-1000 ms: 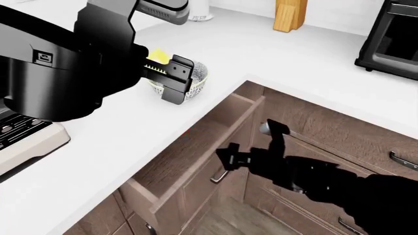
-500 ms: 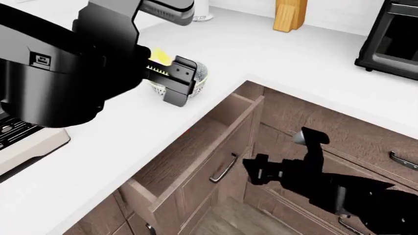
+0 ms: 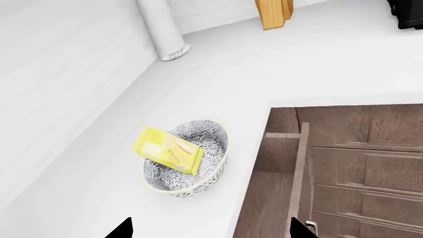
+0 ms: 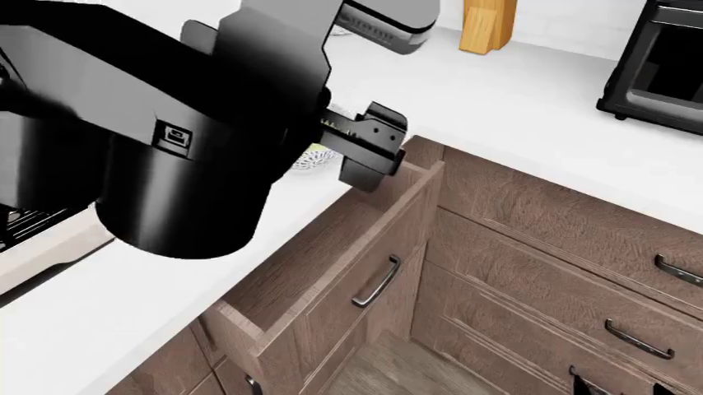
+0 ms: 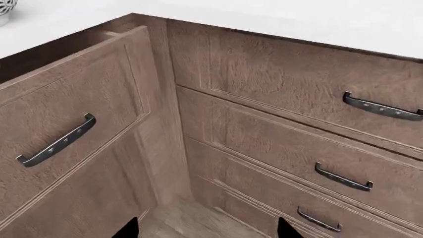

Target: Place the bar in the bowl and close the drawer.

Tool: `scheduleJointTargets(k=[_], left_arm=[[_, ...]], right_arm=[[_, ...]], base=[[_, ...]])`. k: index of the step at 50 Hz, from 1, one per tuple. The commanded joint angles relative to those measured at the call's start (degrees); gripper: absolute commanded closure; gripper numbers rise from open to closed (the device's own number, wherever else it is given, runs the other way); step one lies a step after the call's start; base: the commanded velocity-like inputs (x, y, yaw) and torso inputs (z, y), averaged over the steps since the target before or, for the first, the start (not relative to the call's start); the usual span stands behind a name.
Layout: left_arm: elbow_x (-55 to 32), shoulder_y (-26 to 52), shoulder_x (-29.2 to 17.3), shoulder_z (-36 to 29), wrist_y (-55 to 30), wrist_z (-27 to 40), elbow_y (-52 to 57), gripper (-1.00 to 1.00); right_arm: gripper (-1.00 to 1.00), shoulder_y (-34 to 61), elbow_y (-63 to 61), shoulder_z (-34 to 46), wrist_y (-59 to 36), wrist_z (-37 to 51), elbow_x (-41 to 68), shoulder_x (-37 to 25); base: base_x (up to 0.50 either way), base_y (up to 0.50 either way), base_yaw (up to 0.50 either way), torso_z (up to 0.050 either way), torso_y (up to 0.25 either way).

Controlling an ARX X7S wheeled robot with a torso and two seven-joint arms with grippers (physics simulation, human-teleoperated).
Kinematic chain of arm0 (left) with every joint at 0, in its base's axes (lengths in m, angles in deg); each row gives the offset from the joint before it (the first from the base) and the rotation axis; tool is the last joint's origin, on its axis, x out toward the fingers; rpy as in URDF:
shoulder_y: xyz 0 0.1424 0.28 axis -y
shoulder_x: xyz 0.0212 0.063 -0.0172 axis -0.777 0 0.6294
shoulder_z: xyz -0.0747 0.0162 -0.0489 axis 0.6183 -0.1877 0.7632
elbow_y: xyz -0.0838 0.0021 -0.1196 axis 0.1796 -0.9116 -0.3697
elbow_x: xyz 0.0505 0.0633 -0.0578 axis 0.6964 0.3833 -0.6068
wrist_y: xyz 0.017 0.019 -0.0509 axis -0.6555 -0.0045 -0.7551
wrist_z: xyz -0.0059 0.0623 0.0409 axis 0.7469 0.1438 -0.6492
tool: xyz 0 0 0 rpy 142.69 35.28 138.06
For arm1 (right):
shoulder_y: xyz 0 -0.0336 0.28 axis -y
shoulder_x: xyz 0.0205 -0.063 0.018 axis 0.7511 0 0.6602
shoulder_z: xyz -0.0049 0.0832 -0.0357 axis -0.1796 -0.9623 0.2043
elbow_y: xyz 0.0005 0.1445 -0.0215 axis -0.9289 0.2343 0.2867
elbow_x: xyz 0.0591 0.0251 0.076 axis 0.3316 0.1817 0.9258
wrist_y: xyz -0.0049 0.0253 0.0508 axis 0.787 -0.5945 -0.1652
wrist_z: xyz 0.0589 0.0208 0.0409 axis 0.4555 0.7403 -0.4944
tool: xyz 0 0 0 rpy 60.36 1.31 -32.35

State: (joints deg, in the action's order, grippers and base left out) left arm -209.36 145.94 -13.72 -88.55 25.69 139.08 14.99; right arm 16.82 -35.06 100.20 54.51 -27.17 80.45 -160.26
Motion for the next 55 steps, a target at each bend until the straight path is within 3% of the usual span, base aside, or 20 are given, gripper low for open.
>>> scheduleJointTargets(k=[1,12,24,31,44,55], left_arm=[[4.4,-1.2,7.2,-2.5,4.0,1.2,-0.8,-1.0],[15.9,-7.4,17.1,-6.3,9.5,-1.4,-4.2,-1.0],[23.6,-12.0,24.3,-11.3,13.6,-3.4,-6.5,-1.0],[23.7,-10.4,24.5,-23.5,25.5,-10.7,-5.4,-1.0],[32.4,-18.6,24.5,-23.7,24.2,-13.5,-8.2,-1.0],[39.6,-24.2,24.5,-23.4,19.7,-9.3,-8.0,-1.0]], right_arm=[[-1.0,-9.3,-6.3,10.1,15.4,33.9,-35.8,-4.0],[-1.0,-7.4,-5.8,8.0,15.4,36.6,-34.7,-4.0],[-1.0,-7.3,-6.1,7.7,15.4,36.6,-34.5,-4.0],[-1.0,-7.4,-6.1,7.7,15.4,36.6,-34.5,-4.0],[-1.0,-7.2,-6.0,7.2,15.4,36.6,-33.8,-4.0],[-1.0,-7.3,-5.9,7.0,15.4,36.6,-33.4,-4.0]], base=[[0.0,0.0,0.0,0.0,0.0],[0.0,0.0,0.0,0.0,0.0],[0.0,0.0,0.0,0.0,0.0],[0.0,0.0,0.0,0.0,0.0],[0.0,0.0,0.0,0.0,0.0],[0.0,0.0,0.0,0.0,0.0]])
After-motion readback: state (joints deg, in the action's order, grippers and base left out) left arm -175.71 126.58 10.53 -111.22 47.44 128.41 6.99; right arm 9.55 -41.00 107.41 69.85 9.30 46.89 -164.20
